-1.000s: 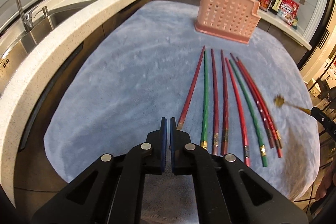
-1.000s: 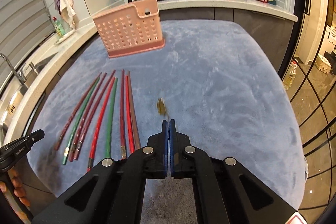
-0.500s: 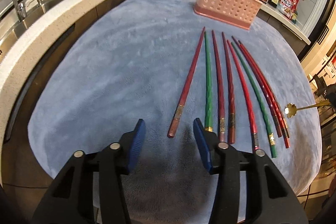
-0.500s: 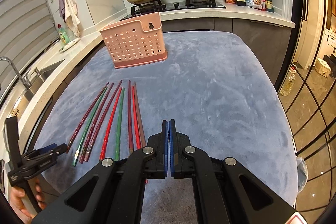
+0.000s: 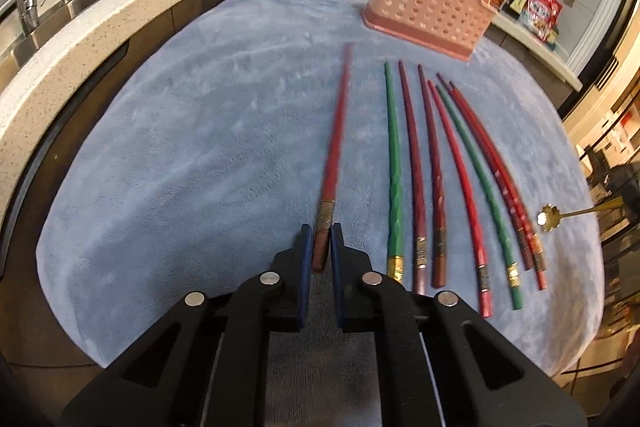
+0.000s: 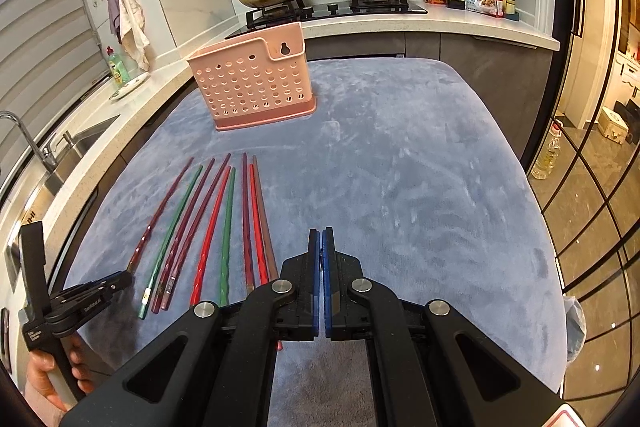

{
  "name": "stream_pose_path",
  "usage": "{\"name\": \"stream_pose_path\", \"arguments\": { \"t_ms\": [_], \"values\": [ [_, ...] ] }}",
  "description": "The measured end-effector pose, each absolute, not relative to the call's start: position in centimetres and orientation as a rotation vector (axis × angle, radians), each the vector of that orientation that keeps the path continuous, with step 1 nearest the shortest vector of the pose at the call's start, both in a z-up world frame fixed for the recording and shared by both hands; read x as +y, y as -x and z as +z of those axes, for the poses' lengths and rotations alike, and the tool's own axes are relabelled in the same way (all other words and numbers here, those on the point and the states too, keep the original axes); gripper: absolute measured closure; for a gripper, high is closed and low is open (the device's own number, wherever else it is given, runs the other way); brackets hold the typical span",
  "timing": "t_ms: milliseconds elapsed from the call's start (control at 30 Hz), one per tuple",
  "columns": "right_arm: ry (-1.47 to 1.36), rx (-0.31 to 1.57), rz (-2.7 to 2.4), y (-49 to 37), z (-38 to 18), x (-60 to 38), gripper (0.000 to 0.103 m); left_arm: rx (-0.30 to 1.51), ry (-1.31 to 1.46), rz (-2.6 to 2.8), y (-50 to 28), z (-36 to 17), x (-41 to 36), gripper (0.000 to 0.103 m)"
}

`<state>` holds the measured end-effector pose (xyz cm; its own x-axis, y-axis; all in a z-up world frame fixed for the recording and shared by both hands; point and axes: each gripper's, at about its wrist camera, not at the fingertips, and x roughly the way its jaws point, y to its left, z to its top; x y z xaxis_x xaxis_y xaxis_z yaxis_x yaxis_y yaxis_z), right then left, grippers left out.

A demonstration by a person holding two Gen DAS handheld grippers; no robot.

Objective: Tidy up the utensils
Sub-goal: 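Close the left tool on the dark red chopstick while the right tool lifts the spoon, then carry the chopstick and spoon over the pink holder and lower both into it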

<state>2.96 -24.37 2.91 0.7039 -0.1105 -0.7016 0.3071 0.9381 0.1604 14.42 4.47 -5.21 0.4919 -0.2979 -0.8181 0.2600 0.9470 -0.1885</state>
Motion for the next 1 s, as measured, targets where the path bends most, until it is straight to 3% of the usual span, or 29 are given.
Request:
{"name": "stream_pose_path", "arguments": {
  "t_ms": [567,1000],
  "values": [
    [-0.256,0.572,-0.159,-7.2,12.7,-26.3,0.101,0.731,0.055,-0.348,-19.3,11.1,5.5,0.096],
    [-0.355,0.534,-0.125,-17.8,16.3,-31.0,0.101,0.568,0.071,-0.348,-25.9,20.3,2.2,0.096]
  ]
}}
